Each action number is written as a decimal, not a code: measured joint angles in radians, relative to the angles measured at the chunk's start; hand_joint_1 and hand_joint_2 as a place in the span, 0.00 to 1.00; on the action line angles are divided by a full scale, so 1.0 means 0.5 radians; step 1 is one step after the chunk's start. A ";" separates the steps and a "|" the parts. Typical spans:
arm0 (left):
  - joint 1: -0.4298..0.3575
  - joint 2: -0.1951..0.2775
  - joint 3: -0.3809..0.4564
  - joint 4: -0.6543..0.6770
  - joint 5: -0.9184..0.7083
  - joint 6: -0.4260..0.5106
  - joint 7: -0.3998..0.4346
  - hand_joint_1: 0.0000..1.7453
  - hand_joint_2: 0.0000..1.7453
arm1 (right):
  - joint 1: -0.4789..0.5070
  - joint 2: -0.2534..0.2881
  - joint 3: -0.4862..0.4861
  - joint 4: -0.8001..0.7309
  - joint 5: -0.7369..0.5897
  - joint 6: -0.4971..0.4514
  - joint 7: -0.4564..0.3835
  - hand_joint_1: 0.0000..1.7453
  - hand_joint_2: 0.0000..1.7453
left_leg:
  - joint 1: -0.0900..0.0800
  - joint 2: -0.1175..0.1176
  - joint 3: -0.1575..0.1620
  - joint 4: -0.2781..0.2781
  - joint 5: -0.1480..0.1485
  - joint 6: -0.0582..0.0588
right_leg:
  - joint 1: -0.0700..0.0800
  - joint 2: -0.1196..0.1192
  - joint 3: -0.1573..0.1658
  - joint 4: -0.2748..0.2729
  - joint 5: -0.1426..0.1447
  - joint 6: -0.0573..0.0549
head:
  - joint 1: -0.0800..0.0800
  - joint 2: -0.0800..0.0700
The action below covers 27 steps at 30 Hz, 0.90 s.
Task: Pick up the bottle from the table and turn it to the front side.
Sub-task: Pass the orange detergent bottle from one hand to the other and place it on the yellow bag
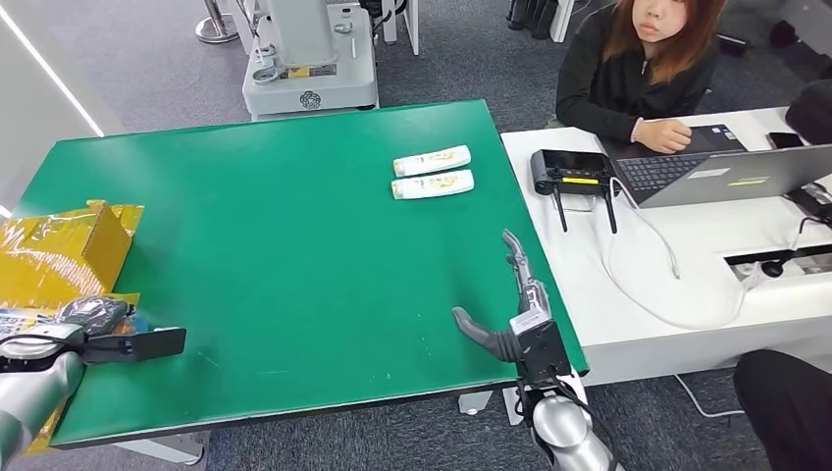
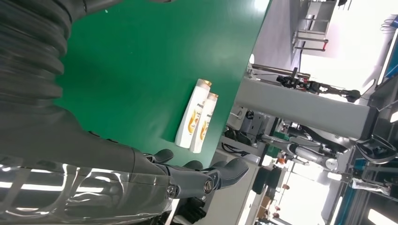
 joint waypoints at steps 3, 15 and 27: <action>0.006 -0.032 0.012 0.000 0.002 0.059 -0.089 1.00 1.00 | -0.002 -0.004 0.001 0.000 -0.001 0.001 0.001 0.00 1.00 | -0.002 -0.016 0.003 0.000 0.001 -0.001 | -0.002 -0.016 0.006 0.000 -0.006 0.000 | 0.000 0.000; -0.009 -0.228 0.019 0.000 0.010 0.080 -0.189 1.00 1.00 | 0.032 -0.015 0.002 -0.022 0.015 -0.008 0.008 0.00 1.00 | -0.006 -0.042 0.009 -0.001 0.007 0.006 | -0.006 -0.040 0.020 -0.001 -0.009 0.004 | 0.000 0.000; -0.049 -0.385 0.023 0.000 0.002 0.026 -0.077 0.00 1.00 | 0.075 -0.014 0.004 -0.050 0.072 -0.008 0.019 0.00 1.00 | -0.007 -0.038 0.009 0.000 0.007 0.006 | -0.007 -0.038 0.019 -0.001 -0.008 0.005 | 0.000 0.000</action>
